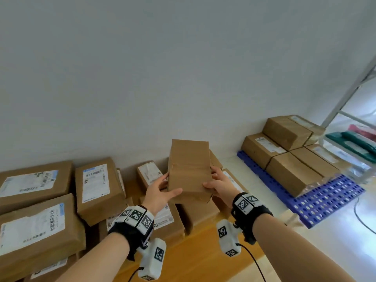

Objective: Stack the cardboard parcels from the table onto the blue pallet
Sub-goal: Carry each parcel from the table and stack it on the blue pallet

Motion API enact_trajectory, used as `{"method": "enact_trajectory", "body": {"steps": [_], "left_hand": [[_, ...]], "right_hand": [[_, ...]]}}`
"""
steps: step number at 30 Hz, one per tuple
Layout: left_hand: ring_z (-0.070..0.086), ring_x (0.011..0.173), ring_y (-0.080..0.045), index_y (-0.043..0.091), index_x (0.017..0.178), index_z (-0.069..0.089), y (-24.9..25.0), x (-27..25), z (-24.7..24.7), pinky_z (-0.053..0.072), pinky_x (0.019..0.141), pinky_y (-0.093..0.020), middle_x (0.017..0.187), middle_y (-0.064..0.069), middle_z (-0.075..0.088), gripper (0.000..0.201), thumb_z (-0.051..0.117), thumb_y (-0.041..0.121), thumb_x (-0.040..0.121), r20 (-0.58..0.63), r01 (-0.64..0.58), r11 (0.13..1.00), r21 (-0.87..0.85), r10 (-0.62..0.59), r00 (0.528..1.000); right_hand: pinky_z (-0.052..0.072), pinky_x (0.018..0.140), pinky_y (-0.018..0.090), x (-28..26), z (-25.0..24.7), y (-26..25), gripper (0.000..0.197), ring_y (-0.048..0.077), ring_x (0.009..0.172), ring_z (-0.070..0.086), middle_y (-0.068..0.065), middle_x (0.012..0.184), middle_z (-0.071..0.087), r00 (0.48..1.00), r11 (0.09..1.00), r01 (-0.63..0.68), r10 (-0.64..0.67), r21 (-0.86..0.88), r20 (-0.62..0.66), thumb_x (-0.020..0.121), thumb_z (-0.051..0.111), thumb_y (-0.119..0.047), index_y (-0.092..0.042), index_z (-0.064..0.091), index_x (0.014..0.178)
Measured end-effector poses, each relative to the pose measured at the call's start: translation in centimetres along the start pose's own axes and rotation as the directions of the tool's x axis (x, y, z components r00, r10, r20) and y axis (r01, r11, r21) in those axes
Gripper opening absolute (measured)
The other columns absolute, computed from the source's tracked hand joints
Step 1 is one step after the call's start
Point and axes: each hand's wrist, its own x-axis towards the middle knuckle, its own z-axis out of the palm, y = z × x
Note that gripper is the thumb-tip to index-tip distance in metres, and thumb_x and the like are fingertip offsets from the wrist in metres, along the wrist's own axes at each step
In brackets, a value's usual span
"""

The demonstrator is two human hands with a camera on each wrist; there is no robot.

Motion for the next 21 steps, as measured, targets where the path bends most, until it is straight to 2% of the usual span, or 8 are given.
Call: {"method": "enact_trajectory", "body": {"steps": [3, 6, 10, 12, 15, 18, 21], "left_hand": [[0.048, 0.121, -0.019, 0.023, 0.140, 0.039, 0.7, -0.2, 2.4, 0.046, 0.099, -0.041, 0.133, -0.001, 0.051, 0.081, 0.079, 0.025, 0.070, 0.070, -0.013, 1.000, 0.026, 0.012, 0.997], [0.048, 0.121, -0.017, 0.022, 0.139, 0.040, 1.4, -0.5, 5.2, 0.045, 0.101, -0.041, 0.131, 0.001, 0.052, 0.082, 0.081, 0.025, 0.068, 0.112, -0.028, 0.998, 0.054, 0.022, 0.993], [0.050, 0.118, -0.016, 0.022, 0.136, 0.042, 2.3, -1.2, 9.2, 0.044, 0.102, -0.042, 0.124, 0.003, 0.054, 0.083, 0.084, 0.025, 0.065, 0.154, -0.052, 0.995, 0.082, 0.039, 0.987], [0.051, 0.115, -0.015, 0.022, 0.136, 0.043, 2.8, -1.7, 11.3, 0.045, 0.099, -0.038, 0.124, 0.003, 0.055, 0.079, 0.083, 0.025, 0.067, 0.181, -0.070, 0.992, 0.102, 0.051, 0.982], [0.051, 0.114, -0.017, 0.022, 0.137, 0.041, 3.6, -2.7, 14.6, 0.046, 0.092, -0.033, 0.127, 0.000, 0.055, 0.077, 0.080, 0.023, 0.071, 0.223, -0.097, 0.990, 0.105, 0.071, 0.972], [0.051, 0.115, -0.019, 0.024, 0.138, 0.041, 4.4, -3.7, 18.7, 0.048, 0.096, -0.039, 0.127, -0.002, 0.055, 0.082, 0.082, 0.023, 0.067, 0.228, -0.068, 0.995, 0.078, 0.048, 0.972], [0.052, 0.117, -0.026, 0.026, 0.137, 0.043, 4.7, -5.0, 22.9, 0.048, 0.097, -0.048, 0.129, -0.004, 0.055, 0.098, 0.088, 0.036, 0.051, 0.210, -0.038, 0.999, 0.039, 0.029, 0.977]], "right_hand": [[0.052, 0.091, 0.041, -2.0, -2.5, 0.4, 0.072, 0.026, 0.110, 0.055, 0.001, 0.120, 0.051, 0.999, 0.999, -0.001, 0.003, 0.034, -0.044, 0.084, 0.062, 0.001, -0.026, 0.032, 0.143], [0.053, 0.083, 0.037, -3.7, -5.3, 1.1, 0.071, 0.025, 0.109, 0.054, 0.007, 0.129, 0.048, 0.994, 0.998, 0.013, -0.007, 0.055, -0.106, 0.084, 0.060, 0.004, -0.026, 0.033, 0.142], [0.052, 0.090, 0.043, -5.8, -9.3, 2.0, 0.071, 0.026, 0.111, 0.054, 0.007, 0.129, 0.049, 0.986, 0.996, 0.037, -0.023, 0.081, -0.164, 0.083, 0.061, 0.004, -0.026, 0.034, 0.141], [0.052, 0.085, 0.038, -6.9, -11.4, 2.4, 0.071, 0.024, 0.109, 0.054, 0.006, 0.127, 0.050, 0.981, 0.994, 0.040, -0.020, 0.099, -0.193, 0.083, 0.061, 0.005, -0.026, 0.035, 0.141], [0.050, 0.091, 0.042, -8.2, -14.7, 3.3, 0.072, 0.025, 0.112, 0.054, 0.005, 0.129, 0.050, 0.976, 0.993, 0.045, -0.020, 0.112, -0.217, 0.082, 0.063, 0.004, -0.026, 0.036, 0.141], [0.050, 0.092, 0.042, -9.8, -18.9, 4.0, 0.072, 0.026, 0.113, 0.053, 0.005, 0.129, 0.050, 0.972, 0.992, 0.056, -0.028, 0.113, -0.234, 0.082, 0.064, 0.003, -0.026, 0.036, 0.141], [0.051, 0.092, 0.043, -11.2, -23.3, 4.8, 0.073, 0.026, 0.114, 0.054, 0.007, 0.128, 0.051, 0.975, 0.992, 0.081, -0.059, 0.094, -0.213, 0.081, 0.065, 0.002, -0.026, 0.035, 0.142]]}}
